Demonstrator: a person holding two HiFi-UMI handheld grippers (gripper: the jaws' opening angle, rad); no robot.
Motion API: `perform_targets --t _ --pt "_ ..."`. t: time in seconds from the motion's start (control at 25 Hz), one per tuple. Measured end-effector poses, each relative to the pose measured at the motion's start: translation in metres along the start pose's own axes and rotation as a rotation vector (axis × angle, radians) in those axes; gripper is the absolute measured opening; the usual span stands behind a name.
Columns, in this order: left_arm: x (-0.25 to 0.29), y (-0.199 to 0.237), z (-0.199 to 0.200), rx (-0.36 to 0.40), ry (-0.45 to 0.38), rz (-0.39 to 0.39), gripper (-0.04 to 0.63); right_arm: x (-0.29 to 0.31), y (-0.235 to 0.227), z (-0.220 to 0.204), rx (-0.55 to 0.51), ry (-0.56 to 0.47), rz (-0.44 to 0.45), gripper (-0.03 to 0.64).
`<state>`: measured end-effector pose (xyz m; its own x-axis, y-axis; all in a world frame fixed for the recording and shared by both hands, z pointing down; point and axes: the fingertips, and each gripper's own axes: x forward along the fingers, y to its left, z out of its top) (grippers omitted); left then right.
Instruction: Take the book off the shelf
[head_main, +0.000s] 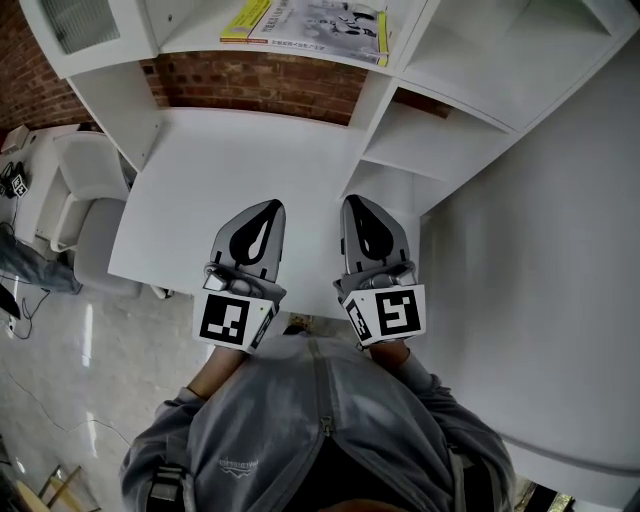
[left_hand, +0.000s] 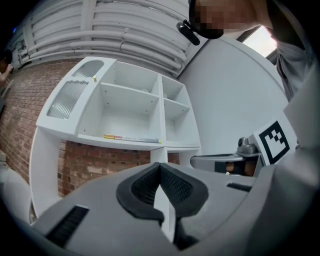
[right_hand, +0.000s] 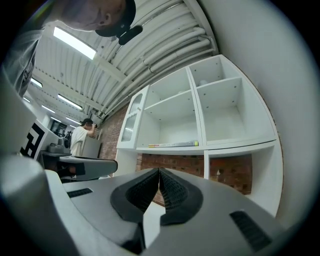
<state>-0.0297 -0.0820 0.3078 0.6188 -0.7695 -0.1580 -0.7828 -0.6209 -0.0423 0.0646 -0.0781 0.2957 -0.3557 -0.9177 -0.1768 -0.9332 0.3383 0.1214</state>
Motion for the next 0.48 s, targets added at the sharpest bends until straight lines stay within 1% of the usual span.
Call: perform_targets --t 0.12,0.28,0.48 --pt "0.020 0.007 0.003 -0.002 -0.014 0.002 0.008 0.015 -0.010 0.000 -0.008 -0.011 0.000 0.028" --pt "0.040 0.011 -0.002 0.011 0.007 -0.017 0.008 0.032 -0.021 0.001 -0.014 -0.022 0.000 0.028" --pt "0.057 0.016 0.008 -0.024 -0.056 -0.020 0.008 0.047 -0.026 0.001 -0.014 -0.028 0.001 0.028"
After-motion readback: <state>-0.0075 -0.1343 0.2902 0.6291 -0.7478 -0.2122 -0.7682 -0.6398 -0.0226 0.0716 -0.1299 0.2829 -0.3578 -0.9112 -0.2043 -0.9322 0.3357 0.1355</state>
